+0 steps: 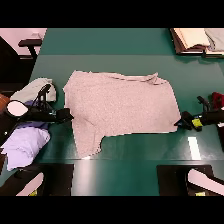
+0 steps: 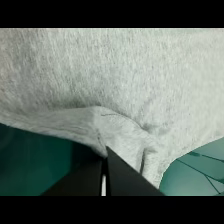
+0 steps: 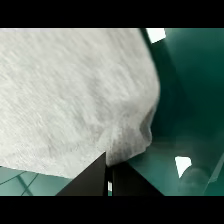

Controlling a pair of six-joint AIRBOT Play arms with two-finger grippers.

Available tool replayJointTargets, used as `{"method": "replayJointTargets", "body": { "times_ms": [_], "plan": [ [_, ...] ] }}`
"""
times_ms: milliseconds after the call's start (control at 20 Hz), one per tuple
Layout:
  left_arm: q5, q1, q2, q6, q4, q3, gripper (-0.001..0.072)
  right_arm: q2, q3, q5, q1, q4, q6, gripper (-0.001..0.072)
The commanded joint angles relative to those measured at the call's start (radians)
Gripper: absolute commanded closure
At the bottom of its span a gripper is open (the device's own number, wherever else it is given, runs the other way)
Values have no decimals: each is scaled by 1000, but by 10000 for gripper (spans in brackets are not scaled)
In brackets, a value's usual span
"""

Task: Fold the shirts.

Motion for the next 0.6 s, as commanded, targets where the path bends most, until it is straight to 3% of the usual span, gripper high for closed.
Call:
{"method": "replayJointTargets", "body": {
  "times_ms": [0, 250, 550],
  "plan": [
    [-13, 0, 51, 7, 13, 47, 688, 23, 81, -5, 58, 9, -5, 699],
    [-93, 0, 208, -1, 99, 467, 688, 283, 400, -4, 56, 7, -5, 700],
    [-106, 0, 217, -9, 159, 1127, 688, 464, 893, -27, 56, 5, -4, 700]
  ]
}}
